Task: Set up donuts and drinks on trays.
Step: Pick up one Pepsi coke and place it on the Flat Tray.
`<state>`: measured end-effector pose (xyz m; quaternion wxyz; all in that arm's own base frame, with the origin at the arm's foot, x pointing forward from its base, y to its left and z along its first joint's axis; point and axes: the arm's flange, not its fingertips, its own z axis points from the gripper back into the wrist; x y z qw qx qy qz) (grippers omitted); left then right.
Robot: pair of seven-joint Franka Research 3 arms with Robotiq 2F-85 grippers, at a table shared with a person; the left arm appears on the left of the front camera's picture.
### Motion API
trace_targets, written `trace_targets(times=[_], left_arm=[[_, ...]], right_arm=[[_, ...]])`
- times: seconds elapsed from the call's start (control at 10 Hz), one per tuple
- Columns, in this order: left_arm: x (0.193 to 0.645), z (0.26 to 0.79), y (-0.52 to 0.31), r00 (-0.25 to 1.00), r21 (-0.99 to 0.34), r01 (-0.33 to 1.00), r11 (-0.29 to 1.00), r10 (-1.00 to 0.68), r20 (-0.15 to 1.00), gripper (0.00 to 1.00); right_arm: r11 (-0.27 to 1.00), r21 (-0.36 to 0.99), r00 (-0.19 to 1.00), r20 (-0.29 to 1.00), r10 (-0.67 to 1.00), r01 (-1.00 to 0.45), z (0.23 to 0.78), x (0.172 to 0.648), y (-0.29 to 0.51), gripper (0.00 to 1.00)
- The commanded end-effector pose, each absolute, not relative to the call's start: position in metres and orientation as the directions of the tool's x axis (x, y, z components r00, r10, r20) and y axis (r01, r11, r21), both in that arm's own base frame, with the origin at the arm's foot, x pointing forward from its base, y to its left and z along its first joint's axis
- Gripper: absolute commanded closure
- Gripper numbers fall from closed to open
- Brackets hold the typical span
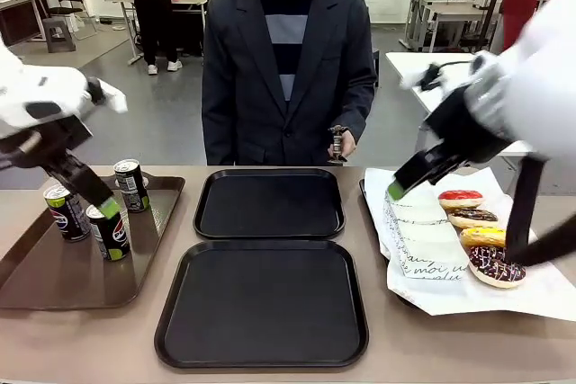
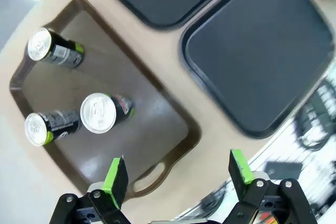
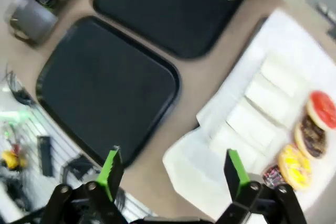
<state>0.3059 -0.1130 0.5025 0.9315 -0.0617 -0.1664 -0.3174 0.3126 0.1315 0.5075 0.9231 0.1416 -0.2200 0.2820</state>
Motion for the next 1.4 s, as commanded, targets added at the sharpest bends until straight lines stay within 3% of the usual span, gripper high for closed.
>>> trace_targets(times=[0.0, 0.2, 0.6, 1.3], left_arm=[[0.306, 0.509, -0.069, 0.816, -0.354, 0.507, 0.786, -0.305, 0.491, 0.0], [0.301, 0.51, -0.025, 0.853, -0.596, 0.434, 0.675, -0.096, 0.513, 0.0], [0.296, 0.483, 0.071, 0.886, -0.813, 0.275, 0.513, 0.192, 0.421, 0.0], [0.258, 0.444, 0.155, 0.913, -0.906, 0.126, 0.405, 0.309, 0.266, 0.0]], right_arm=[[0.684, 0.475, 0.773, 0.598, 0.211, -0.554, 0.483, 0.295, 0.067, 0.0], [0.585, 0.663, 0.815, 0.579, -0.006, -0.467, 0.47, 0.293, 0.006, 0.0], [0.433, 0.853, 0.91, 0.387, -0.149, -0.292, 0.426, 0.272, -0.094, 0.0], [0.398, 0.905, 0.903, 0.288, -0.318, -0.148, 0.394, 0.216, -0.176, 0.0]])
